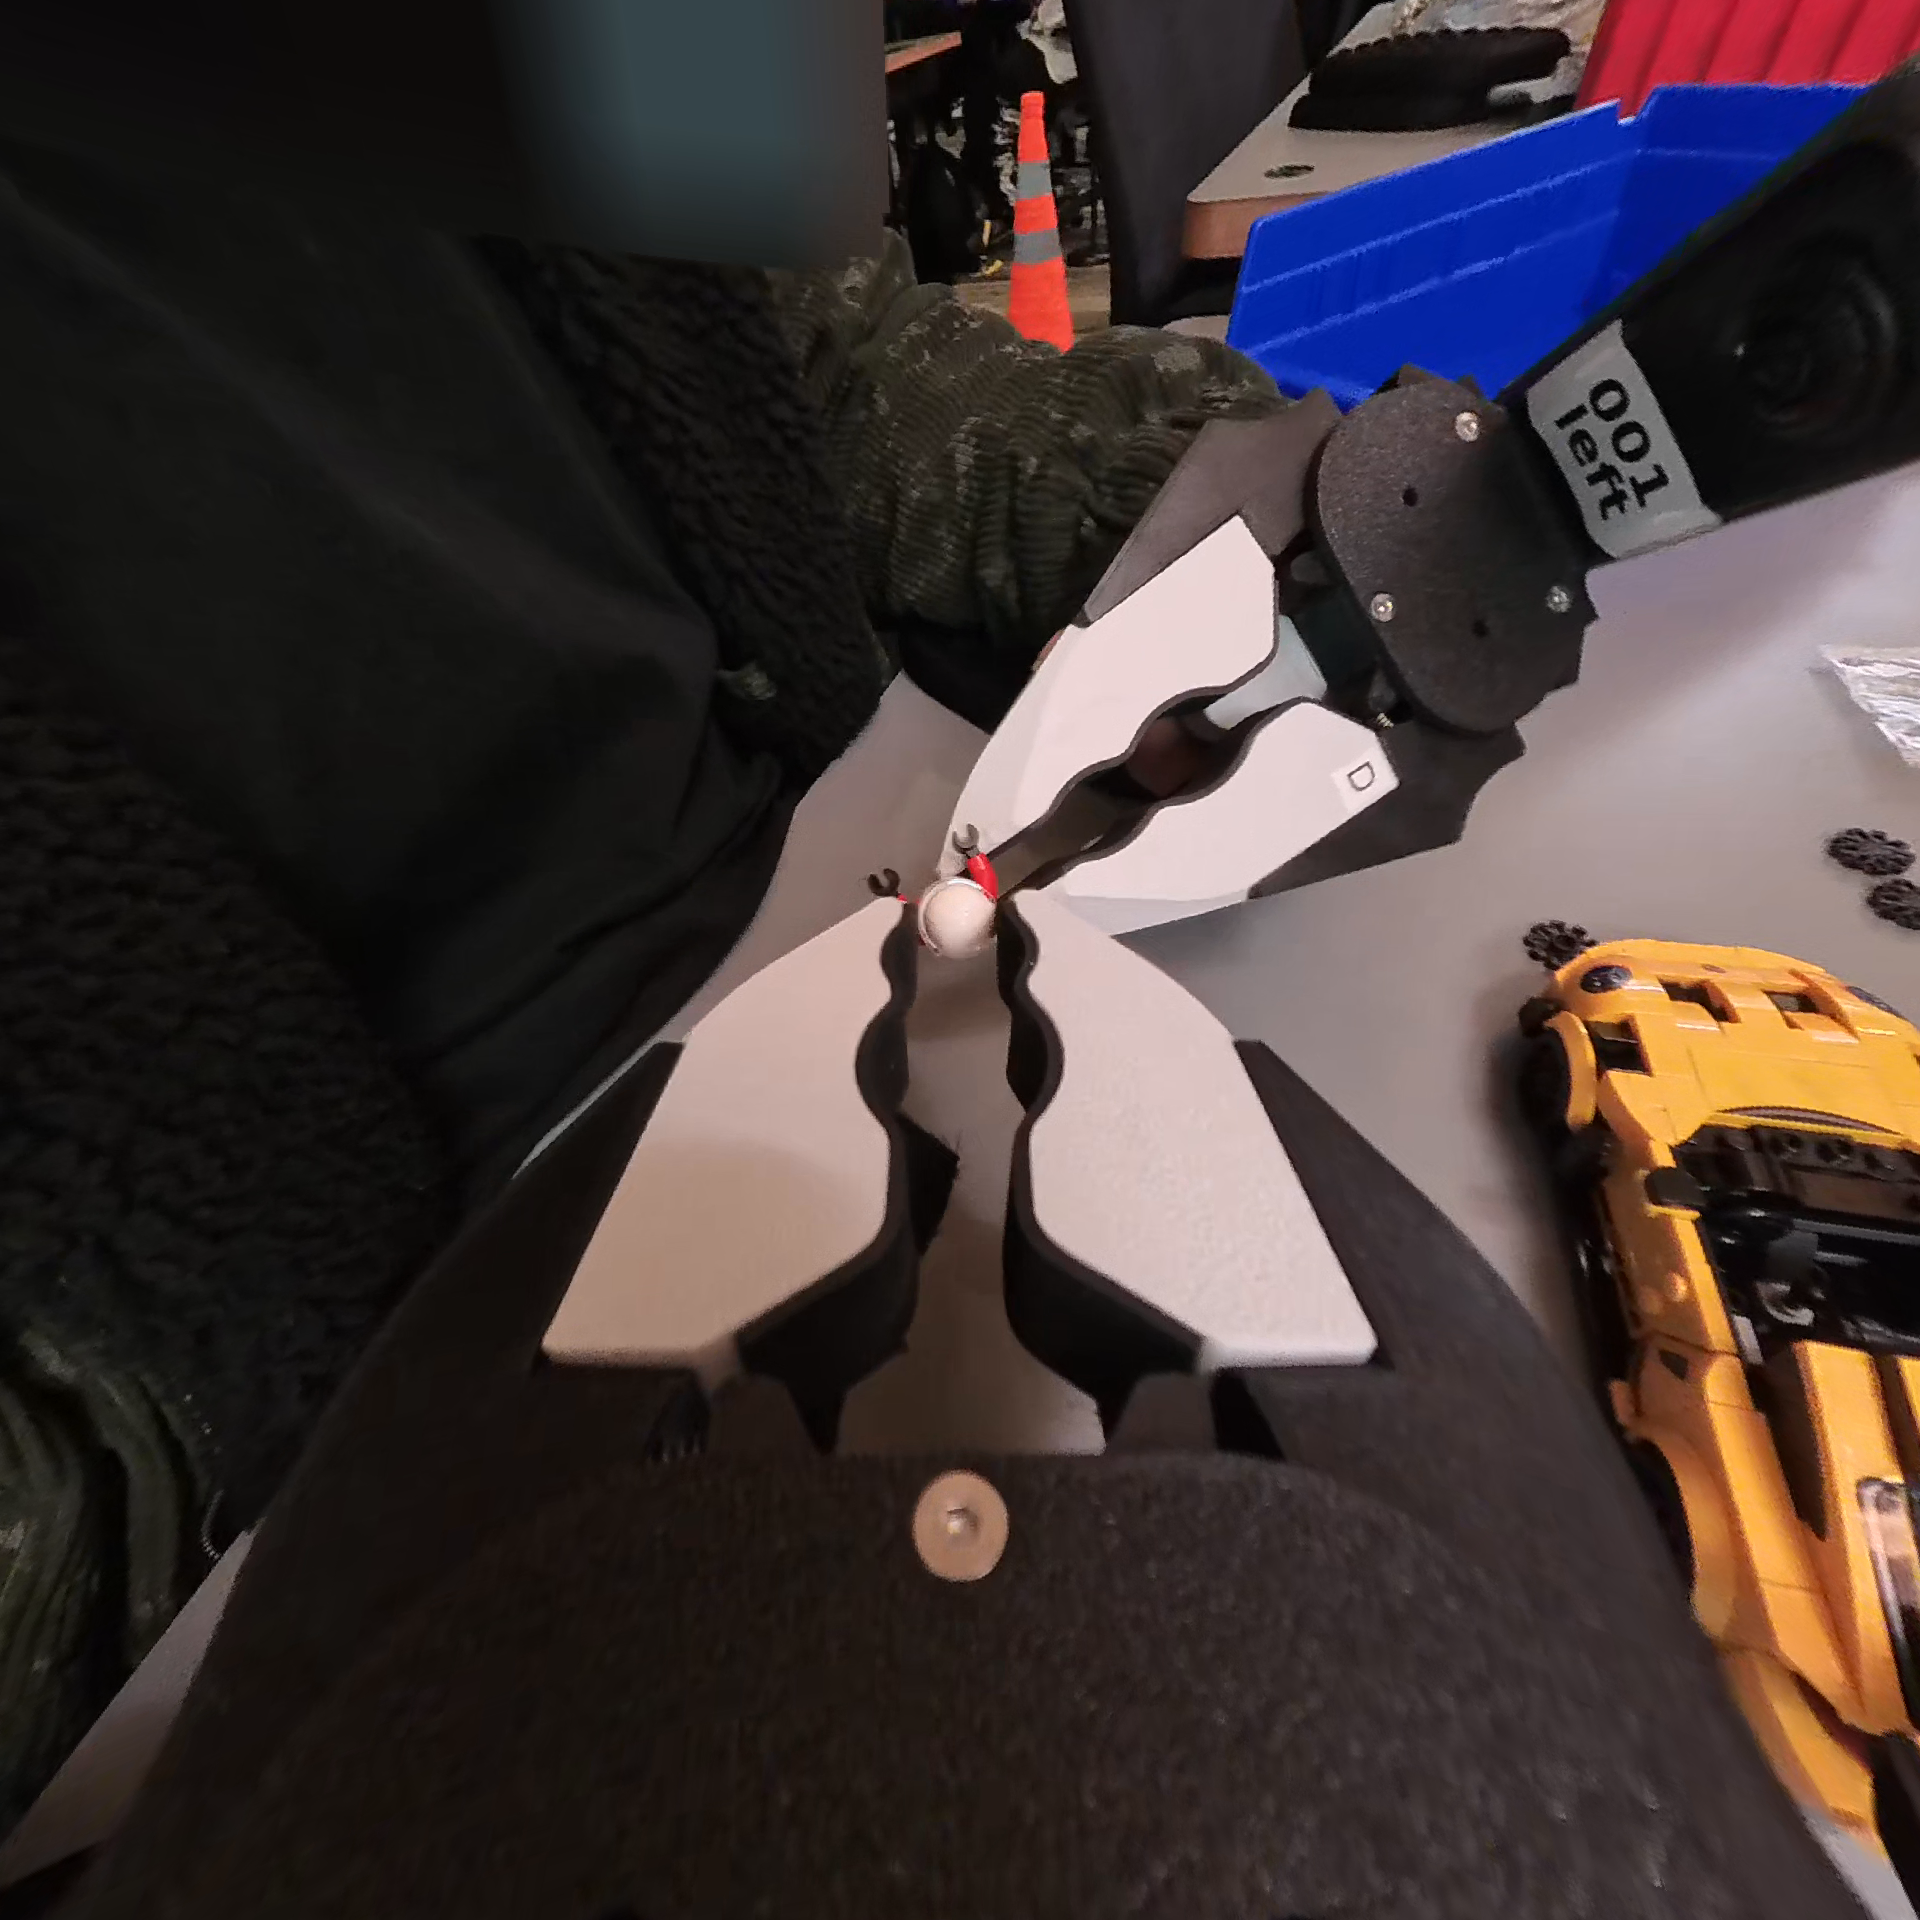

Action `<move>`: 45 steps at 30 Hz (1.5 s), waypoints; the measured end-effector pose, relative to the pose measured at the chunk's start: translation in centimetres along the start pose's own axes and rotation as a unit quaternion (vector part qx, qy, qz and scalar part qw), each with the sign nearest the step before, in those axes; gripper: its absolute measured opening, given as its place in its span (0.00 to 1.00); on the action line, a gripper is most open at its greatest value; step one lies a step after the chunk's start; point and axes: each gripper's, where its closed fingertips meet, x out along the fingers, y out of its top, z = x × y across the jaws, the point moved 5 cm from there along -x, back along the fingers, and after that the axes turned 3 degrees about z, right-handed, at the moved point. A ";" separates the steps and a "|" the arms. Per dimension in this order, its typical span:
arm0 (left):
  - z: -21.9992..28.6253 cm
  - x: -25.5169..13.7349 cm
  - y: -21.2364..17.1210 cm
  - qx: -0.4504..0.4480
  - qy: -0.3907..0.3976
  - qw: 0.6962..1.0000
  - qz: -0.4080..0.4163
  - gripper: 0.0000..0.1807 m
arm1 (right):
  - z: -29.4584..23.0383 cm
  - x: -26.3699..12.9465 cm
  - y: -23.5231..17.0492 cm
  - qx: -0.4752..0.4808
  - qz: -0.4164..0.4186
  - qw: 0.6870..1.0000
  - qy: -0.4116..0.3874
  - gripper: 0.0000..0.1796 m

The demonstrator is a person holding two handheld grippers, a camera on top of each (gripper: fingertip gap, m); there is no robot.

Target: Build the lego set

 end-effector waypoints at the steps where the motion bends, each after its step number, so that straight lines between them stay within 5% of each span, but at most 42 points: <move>1: -0.1 -0.1 0.0 0.002 0.005 1.000 0.002 0.04 | 0.1 0.0 0.0 0.003 -0.002 1.000 -0.004 0.08; 18: -0.4 -0.6 0.2 0.007 0.035 0.999 0.007 0.04 | 0.8 -0.2 0.0 0.024 -0.012 0.999 -0.030 0.09; 35: -0.4 0.1 -0.7 -0.007 0.013 0.999 -0.031 0.04 | 0.4 0.3 0.4 -0.049 -0.147 0.986 0.056 0.06; 45: -0.6 0.0 -0.7 -0.006 0.027 0.999 -0.031 0.04 | 0.7 0.1 -0.1 0.026 -0.126 0.991 0.048 0.06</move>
